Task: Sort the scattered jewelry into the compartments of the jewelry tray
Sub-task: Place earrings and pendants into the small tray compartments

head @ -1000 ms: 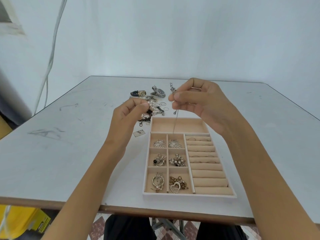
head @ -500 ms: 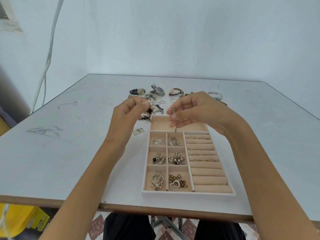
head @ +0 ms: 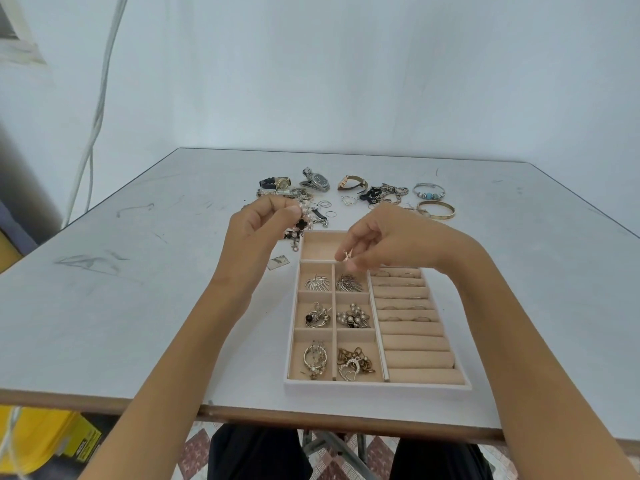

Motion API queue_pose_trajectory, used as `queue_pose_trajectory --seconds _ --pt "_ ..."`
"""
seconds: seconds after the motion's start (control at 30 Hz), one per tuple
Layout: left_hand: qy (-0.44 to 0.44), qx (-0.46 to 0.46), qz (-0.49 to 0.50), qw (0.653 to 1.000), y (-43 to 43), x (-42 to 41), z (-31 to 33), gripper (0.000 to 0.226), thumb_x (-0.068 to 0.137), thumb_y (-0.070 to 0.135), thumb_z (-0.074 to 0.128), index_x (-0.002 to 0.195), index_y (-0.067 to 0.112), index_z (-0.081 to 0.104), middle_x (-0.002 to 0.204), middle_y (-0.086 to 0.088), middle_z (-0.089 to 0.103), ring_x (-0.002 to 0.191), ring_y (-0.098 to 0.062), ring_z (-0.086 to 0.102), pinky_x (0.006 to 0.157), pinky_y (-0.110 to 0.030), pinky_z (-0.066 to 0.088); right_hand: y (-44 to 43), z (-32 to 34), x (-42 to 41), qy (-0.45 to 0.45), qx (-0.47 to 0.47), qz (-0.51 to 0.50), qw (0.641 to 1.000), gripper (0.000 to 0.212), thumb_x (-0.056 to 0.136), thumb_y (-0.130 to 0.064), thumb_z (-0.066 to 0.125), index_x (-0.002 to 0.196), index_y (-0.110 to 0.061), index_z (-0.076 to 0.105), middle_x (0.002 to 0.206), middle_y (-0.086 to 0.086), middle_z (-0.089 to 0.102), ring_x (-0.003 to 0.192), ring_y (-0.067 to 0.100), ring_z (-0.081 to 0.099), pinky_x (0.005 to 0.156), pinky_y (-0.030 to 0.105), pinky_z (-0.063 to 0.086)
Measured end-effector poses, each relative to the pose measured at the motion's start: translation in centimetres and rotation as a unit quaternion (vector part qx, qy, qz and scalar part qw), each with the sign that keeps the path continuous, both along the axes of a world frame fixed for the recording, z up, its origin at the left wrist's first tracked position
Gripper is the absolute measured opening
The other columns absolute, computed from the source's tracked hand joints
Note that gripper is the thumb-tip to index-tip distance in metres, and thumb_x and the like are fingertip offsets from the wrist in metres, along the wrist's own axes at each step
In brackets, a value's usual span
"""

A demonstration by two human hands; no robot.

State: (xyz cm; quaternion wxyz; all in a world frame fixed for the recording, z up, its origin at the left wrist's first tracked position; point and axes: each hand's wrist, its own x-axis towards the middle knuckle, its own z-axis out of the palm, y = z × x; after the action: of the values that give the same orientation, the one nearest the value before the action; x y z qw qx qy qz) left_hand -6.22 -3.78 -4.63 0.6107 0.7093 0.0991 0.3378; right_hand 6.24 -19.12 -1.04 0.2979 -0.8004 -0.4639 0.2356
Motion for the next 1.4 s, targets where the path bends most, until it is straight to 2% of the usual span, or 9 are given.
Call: queue_pose_trajectory --seconds 0.37,0.57,0.67,0.73,0.83,1.0,1.13,1.27,1.4 --pt "0.003 0.01 -0.005 1.0 -0.1 0.1 -0.1 0.013 0.091 0.013 0.057 0.079 0.014 0.061 0.072 0.017 0.062 0.073 0.004 0.056 0.072 -0.009 0.046 0.9 -1.0 -0.2 -0.099 -0.052 0.012 0.994 0.015 0.067 -0.013 0.084 0.079 -0.018 0.077 0.067 -0.003 0.073 0.056 0.001 0.058 0.055 0.014 0.042" --pt "0.006 0.013 -0.007 1.0 -0.1 0.0 0.0 0.013 0.091 0.012 0.057 0.079 0.014 0.061 0.072 0.016 0.061 0.072 0.005 0.056 0.072 -0.009 0.045 0.9 -0.9 -0.2 -0.059 -0.045 0.024 0.997 0.016 0.068 -0.008 0.083 0.082 -0.013 0.076 0.07 0.002 0.074 0.051 0.001 0.059 0.052 0.016 0.045" --pt "0.009 0.016 0.0 1.0 0.0 0.0 0.0 0.01 0.091 0.013 0.057 0.083 0.01 0.061 0.076 0.009 0.061 0.072 0.004 0.055 0.07 -0.008 0.045 0.3 -0.4 -0.1 -0.058 -0.013 0.001 0.998 0.013 0.072 -0.017 0.081 0.084 -0.016 0.075 0.07 0.0 0.073 0.051 0.005 0.06 0.056 0.021 0.047" --pt "0.014 0.023 0.003 1.0 0.1 0.1 -0.1 0.01 0.092 0.012 0.057 0.082 0.01 0.061 0.077 0.009 0.061 0.071 0.004 0.055 0.069 -0.007 0.044 -0.5 -0.1 -0.1 -0.081 0.036 -0.046 0.995 0.01 0.078 -0.027 0.076 0.086 -0.021 0.074 0.074 -0.005 0.071 0.057 0.008 0.062 0.061 0.022 0.047" --pt "0.025 0.035 -0.002 0.999 0.2 0.1 -0.1 0.012 0.091 0.013 0.057 0.08 0.011 0.061 0.076 0.011 0.061 0.071 0.004 0.054 0.07 -0.007 0.043 -2.5 -0.6 -0.2 -0.113 0.1 -0.125 0.981 0.014 0.088 -0.031 0.064 0.099 -0.029 0.071 0.098 -0.012 0.068 0.085 0.006 0.064 0.076 0.024 0.047" --pt "0.049 0.047 -0.006 0.998 0.5 0.1 -0.4 0.013 0.09 0.017 0.06 0.077 0.02 0.063 0.077 0.015 0.064 0.071 0.006 0.053 0.068 -0.006 0.041 -7.0 -4.3 -1.0 -0.16 0.033 -0.206 0.965 0.047 0.101 -0.021 0.041 0.146 -0.032 0.034 0.154 -0.014 0.028 0.141 0.006 0.025 0.116 0.032 0.022" --pt "0.063 0.062 -0.023 0.996 0.5 0.1 -0.5 0.009 0.087 0.024 0.064 0.078 0.024 0.065 0.08 0.016 0.065 0.078 0.001 0.056 0.071 -0.007 0.042 -9.1 -5.9 -2.4 -0.126 0.001 -0.245 0.961 0.05 0.103 -0.022 0.03 0.15 -0.032 0.019 0.158 -0.015 0.012 0.145 0.002 0.007 0.12 0.032 0.004" --pt "0.091 0.082 -0.038 0.992 0.5 0.0 -0.6 0.008 0.08 0.032 0.063 0.08 0.026 0.068 0.087 0.017 0.065 0.082 -0.003 0.056 0.072 -0.006 0.042 -10.0 -7.3 -3.4 -0.183 -0.106 -0.211 0.954 0.049 0.103 -0.033 0.018 0.151 -0.035 0.009 0.159 -0.016 -0.001 0.146 0.004 -0.007 0.117 0.03 -0.008" --pt "0.126 0.114 -0.049 0.984 0.7 0.0 -1.1 0.01 0.079 0.036 0.065 0.082 0.027 0.069 0.102 0.015 0.067 0.098 -0.004 0.06 0.09 -0.027 0.043 -10.1 -7.4 -3.8 -0.227 -0.144 -0.203 0.942 0.05 0.103 -0.034 0.011 0.151 -0.035 -0.002 0.158 -0.013 -0.01 0.146 0.007 -0.012 0.117 0.033 -0.009"
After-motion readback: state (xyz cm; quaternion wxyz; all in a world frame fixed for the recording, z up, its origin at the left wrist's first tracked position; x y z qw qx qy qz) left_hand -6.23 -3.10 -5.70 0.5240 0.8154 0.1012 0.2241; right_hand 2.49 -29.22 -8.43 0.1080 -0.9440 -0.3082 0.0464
